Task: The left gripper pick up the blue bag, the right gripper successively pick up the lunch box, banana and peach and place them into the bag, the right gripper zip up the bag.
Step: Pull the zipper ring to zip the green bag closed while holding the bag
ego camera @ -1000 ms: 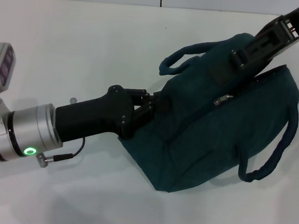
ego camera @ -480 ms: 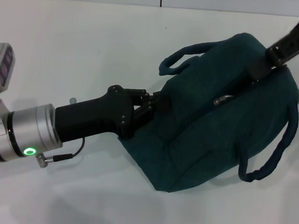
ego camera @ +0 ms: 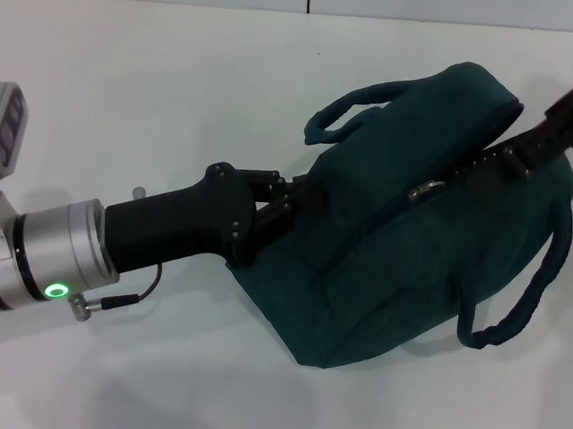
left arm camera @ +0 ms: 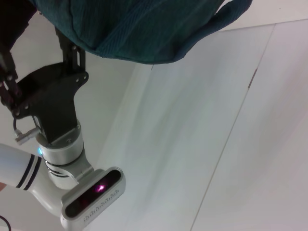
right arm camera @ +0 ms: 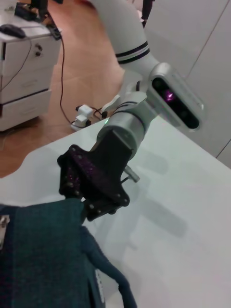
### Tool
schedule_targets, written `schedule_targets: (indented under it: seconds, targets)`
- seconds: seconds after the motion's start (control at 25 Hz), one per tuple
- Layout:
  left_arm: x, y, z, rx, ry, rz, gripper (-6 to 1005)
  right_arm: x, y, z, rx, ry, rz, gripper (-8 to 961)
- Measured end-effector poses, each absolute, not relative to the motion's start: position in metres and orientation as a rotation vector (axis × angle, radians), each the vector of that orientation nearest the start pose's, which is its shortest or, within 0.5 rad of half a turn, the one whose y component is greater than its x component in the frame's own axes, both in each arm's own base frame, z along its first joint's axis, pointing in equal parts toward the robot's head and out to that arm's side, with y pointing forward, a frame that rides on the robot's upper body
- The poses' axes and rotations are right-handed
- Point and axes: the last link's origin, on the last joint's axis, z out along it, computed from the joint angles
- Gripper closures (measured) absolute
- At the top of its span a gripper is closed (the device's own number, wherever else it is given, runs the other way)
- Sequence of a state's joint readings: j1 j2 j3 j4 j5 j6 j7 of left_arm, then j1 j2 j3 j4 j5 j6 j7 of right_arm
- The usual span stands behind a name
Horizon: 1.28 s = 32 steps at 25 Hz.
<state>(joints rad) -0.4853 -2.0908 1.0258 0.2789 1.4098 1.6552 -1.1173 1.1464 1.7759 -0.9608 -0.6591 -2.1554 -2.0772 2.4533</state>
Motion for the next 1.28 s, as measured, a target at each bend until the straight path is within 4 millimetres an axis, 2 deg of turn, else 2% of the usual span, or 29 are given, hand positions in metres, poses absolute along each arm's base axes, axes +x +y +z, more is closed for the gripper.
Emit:
schedule_targets:
  seconds: [0.4,0.72,0.92,1.28]
  targets:
    - [-0.237,0.282,-0.049,-2.61,-0.666,-1.312,945,0.077,0.39,0.092,-3.177,1.166,-0.221,261]
    - [-0.237,0.281,-0.049,-2.614,-0.664,-1.315,945,0.076,0.392,0.084,-3.199,1.096,-0.181,262]
    - [-0.236,0.281,-0.049,-2.616,-0.663,-1.317,945,0.079,0.389,0.073,-3.217,1.09,-0.171,262]
    - [-0.236,0.281,-0.049,-2.616,-0.657,-1.316,945,0.085,0.387,0.067,-3.22,1.106,-0.157,263]
